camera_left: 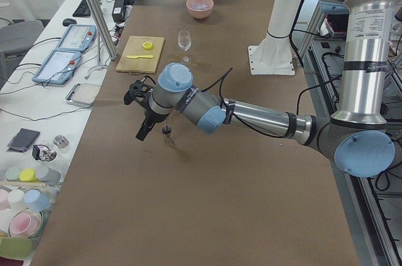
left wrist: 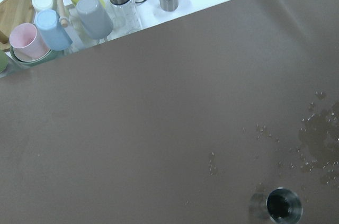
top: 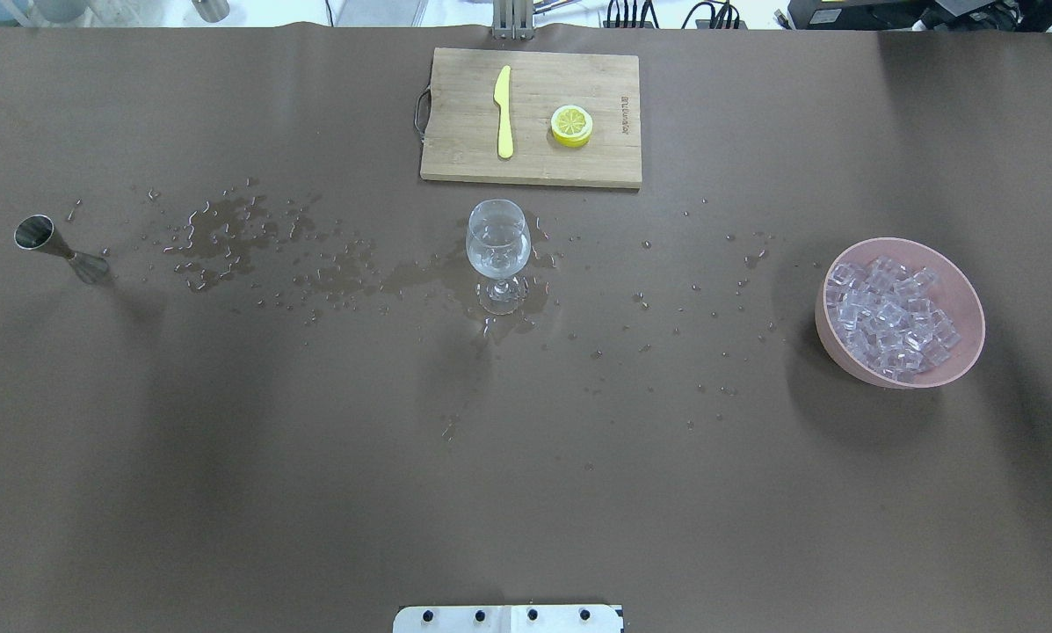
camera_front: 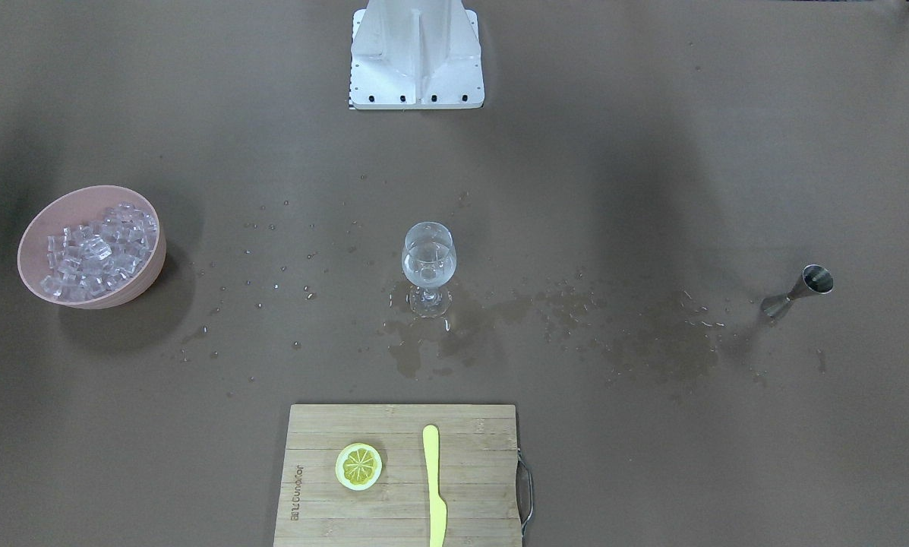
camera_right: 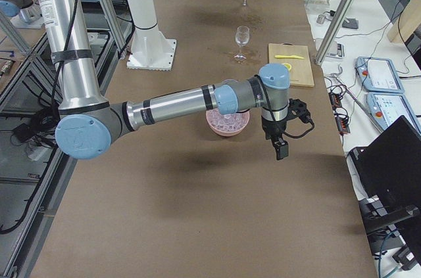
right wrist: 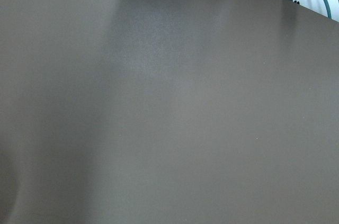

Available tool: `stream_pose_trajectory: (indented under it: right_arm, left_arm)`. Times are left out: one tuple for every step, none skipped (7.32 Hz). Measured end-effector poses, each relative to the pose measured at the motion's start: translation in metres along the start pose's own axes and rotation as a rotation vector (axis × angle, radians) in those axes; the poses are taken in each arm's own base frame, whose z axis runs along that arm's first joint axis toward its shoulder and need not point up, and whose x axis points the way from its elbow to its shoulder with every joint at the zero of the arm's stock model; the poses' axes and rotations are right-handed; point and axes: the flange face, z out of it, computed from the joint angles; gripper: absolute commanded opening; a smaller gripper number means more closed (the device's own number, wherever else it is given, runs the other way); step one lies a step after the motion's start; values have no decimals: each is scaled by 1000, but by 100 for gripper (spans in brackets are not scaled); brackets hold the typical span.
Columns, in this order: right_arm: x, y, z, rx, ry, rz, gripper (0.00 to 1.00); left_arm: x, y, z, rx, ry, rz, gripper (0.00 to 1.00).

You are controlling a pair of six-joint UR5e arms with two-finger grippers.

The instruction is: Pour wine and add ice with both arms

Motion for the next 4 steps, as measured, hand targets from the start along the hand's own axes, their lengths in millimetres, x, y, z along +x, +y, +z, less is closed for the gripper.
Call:
stream_pose_trajectory:
  right_arm:
    - [0,2,1,-2,-2,1,100]
    - [1,5,3,-7,-6,5,100]
    - [2,9,6,-12,-12,9,100]
    - [3,12,8,-16,-16,11,100]
  left_arm:
    - [17,4,-5,33,-7,-51,100]
    - [41,8,-9,60,-20,-105,99]
    - [70,13,-7,81,-39,-155,99]
    - [98,18,-1,105,-65,-197,99]
